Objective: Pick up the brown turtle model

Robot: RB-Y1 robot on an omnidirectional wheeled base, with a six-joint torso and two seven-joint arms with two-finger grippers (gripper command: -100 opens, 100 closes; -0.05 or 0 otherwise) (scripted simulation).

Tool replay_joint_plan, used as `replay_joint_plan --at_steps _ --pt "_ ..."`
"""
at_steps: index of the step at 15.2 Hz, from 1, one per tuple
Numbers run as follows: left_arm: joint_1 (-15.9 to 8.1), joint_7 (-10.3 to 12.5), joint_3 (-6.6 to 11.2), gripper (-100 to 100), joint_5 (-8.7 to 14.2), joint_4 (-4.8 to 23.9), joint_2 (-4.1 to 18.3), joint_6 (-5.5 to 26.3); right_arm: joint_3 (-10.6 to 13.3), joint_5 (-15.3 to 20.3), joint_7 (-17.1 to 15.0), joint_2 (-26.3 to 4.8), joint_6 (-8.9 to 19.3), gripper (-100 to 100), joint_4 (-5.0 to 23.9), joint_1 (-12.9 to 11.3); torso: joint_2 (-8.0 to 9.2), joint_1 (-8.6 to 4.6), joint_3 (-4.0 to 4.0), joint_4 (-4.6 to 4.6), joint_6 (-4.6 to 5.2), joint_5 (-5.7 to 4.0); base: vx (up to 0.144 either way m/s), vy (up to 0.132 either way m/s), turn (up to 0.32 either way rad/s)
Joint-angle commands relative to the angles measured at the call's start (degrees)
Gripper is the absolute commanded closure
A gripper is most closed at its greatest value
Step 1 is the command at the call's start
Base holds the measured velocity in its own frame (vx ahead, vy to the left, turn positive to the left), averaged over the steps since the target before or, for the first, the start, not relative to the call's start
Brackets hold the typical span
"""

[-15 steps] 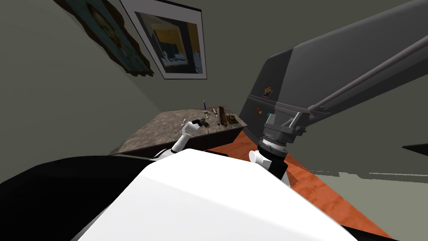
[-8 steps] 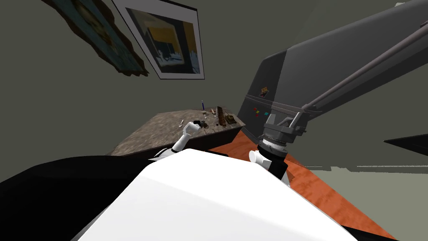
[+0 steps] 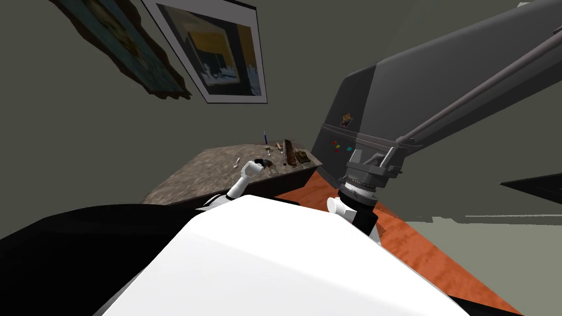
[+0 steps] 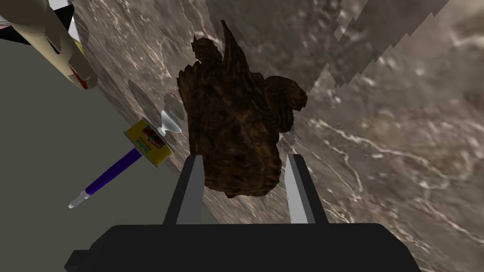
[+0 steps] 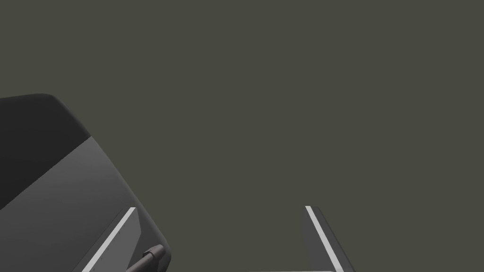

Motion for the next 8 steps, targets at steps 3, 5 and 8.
replay_joint_plan --at_steps 3,5,8 --pt "-0.1 0.0 0.02 100 0.0 -0.1 0.0 -0.1 0.0 0.0 0.0 0.0 0.0 0 0.0 0.0 0.02 -0.01 -0.03 -0.07 -0.05 0.00 0.002 0.000 -0.004" --pt "0.1 0.2 -0.18 100 0.5 -2.6 0.6 1.9 0.0 0.0 0.0 0.0 0.0 0 0.0 0.0 0.05 -0.04 0.00 -0.04 -0.04 -0.02 -0.024 -0.007 0.054" --pt "-1.4 -0.1 1.07 -100 1.8 -1.1 1.7 3.1 0.0 0.0 0.0 0.0 0.0 0 0.0 0.0 0.12 -0.10 0.04 -0.02 -0.02 -0.03 -0.019 -0.022 -0.015"
